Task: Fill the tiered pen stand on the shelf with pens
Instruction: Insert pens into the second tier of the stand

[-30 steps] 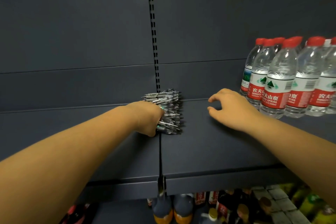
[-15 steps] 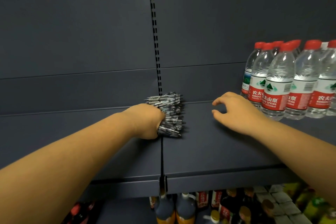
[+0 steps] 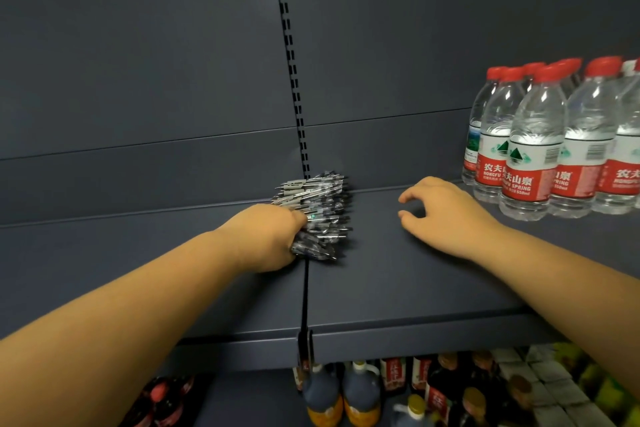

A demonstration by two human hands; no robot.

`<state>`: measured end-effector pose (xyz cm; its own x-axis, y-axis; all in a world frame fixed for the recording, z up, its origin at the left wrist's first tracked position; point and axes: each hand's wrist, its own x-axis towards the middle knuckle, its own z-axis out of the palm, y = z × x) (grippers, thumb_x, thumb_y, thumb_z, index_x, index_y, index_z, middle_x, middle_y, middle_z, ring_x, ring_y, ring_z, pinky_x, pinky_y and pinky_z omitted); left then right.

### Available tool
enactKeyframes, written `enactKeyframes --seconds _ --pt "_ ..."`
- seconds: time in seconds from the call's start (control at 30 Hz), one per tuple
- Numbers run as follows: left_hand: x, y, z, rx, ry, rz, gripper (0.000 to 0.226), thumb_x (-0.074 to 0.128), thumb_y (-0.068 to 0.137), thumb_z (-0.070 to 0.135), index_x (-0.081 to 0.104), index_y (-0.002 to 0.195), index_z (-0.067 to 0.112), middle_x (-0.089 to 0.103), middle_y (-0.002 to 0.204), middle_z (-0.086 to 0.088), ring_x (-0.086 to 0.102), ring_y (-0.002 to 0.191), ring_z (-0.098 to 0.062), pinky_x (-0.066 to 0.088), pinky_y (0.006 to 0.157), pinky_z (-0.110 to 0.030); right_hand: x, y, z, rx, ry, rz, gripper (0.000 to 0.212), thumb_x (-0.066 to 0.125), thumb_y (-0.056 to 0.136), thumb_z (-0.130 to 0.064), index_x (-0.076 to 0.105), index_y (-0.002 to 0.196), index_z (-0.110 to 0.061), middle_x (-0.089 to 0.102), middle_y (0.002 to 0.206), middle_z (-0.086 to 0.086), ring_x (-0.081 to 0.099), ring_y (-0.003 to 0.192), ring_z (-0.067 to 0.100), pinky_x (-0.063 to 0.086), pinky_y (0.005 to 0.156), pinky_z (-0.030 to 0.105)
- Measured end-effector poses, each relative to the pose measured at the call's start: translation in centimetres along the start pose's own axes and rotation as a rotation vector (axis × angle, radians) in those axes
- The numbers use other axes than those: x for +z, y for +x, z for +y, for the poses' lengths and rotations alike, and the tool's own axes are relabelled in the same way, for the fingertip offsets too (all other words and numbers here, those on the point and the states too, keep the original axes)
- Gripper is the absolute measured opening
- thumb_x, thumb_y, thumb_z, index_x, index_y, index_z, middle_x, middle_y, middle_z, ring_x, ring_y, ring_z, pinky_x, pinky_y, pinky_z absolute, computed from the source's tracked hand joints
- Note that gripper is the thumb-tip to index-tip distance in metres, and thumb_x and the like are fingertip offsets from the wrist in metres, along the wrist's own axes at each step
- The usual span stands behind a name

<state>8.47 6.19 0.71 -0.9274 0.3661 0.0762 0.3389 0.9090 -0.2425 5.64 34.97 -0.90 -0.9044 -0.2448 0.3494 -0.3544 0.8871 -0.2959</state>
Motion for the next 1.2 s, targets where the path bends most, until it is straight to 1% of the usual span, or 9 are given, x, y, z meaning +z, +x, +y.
enactKeyframes --seconds 0.13,0.27,0.37,0.47,0.6,0.73,0.87,1.1,1.2 --pt "-0.4 -0.7 -0.4 -0.014 0.01 0.211 0.017 0.059 0.088 0.034 0.054 0.101 0.023 0.063 0.099 0.002 0.06 0.092 -0.024 0.045 0.077 -0.033 -0.1 0.3 -0.4 -0.011 0.006 -0.003 0.036 0.059 0.095 -0.041 0.065 0.127 -0.026 0.056 0.13 -0.004 0.053 0.124 0.021 0.043 0.107 0.043" --pt "-0.5 -1.6 -1.3 -0.166 -0.11 0.346 0.011 0.058 0.088 0.03 0.052 0.093 0.022 0.06 0.091 0.004 0.06 0.087 -0.024 0.043 0.071 -0.032 -0.3 1.0 -1.3 -0.032 0.011 -0.003 0.035 0.059 0.096 -0.04 0.065 0.127 -0.026 0.057 0.13 -0.004 0.053 0.125 0.021 0.043 0.108 0.044" --pt "-0.2 -2.5 -2.7 -0.311 -0.273 0.402 0.012 0.061 0.088 0.03 0.052 0.086 0.022 0.058 0.081 0.007 0.059 0.078 -0.023 0.04 0.064 -0.032 0.0 1.7 -2.9 -0.077 0.029 0.0 0.033 0.059 0.096 -0.038 0.065 0.126 -0.026 0.057 0.128 -0.005 0.054 0.124 0.019 0.044 0.106 0.042" --pt "-0.4 -4.1 -4.2 -0.43 -0.503 0.478 0.015 0.061 0.088 0.033 0.055 0.082 0.021 0.064 0.075 0.003 0.061 0.071 -0.023 0.048 0.062 -0.034 0.5 2.5 -5.6 -0.146 0.062 0.021 0.029 0.059 0.096 -0.033 0.067 0.122 -0.024 0.059 0.122 -0.005 0.056 0.119 0.019 0.046 0.103 0.041" --pt "-1.1 -7.3 -6.7 -0.539 -0.698 0.596 0.012 0.058 0.08 0.021 0.052 0.076 0.012 0.063 0.06 -0.006 0.063 0.058 -0.029 0.054 0.06 -0.044 1.6 3.7 -10.6 -0.229 0.103 0.049 0.024 0.059 0.094 -0.025 0.069 0.116 -0.023 0.062 0.114 -0.005 0.058 0.111 0.018 0.049 0.097 0.039" --pt "-1.5 -11.9 -10.0 -0.645 -0.821 0.666 0.014 0.059 0.076 0.017 0.048 0.077 0.008 0.062 0.056 -0.01 0.058 0.048 -0.027 0.05 0.05 -0.037 3.4 4.7 -17.2 -0.311 0.132 0.015 0.025 0.057 0.094 -0.026 0.069 0.116 -0.025 0.062 0.118 -0.006 0.057 0.115 0.016 0.048 0.099 0.038" --pt "-1.8 -18.7 -14.8 -0.752 -0.804 0.733 0.017 0.062 0.079 0.015 0.047 0.074 0.011 0.057 0.054 -0.007 0.044 0.037 -0.008 0.037 0.04 -0.02 5.5 5.4 -25.7 -0.417 0.149 -0.028 0.025 0.058 0.094 -0.03 0.068 0.116 -0.026 0.062 0.117 -0.006 0.057 0.114 0.018 0.048 0.1 0.041" --pt "-1.0 -32.4 -24.8 -1.011 -0.736 0.815 0.023 0.064 0.077 0.019 0.058 0.086 -0.001 0.069 0.065 -0.016 0.062 0.053 -0.026 0.057 0.058 -0.044 10.8 4.9 -43.4 -0.593 0.227 -0.169 0.034 0.06 0.094 -0.04 0.065 0.124 -0.027 0.058 0.122 -0.006 0.057 0.118 0.015 0.049 0.1 0.036" --pt "-0.1 -38.0 -28.4 -1.115 -0.683 0.846 0.022 0.066 0.076 0.02 0.059 0.086 0.001 0.07 0.067 -0.014 0.068 0.059 -0.03 0.057 0.058 -0.041 13.4 4.2 -50.5 -0.651 0.261 -0.227 0.037 0.059 0.095 -0.04 0.063 0.129 -0.025 0.057 0.128 -0.006 0.057 0.118 0.016 0.049 0.1 0.036"
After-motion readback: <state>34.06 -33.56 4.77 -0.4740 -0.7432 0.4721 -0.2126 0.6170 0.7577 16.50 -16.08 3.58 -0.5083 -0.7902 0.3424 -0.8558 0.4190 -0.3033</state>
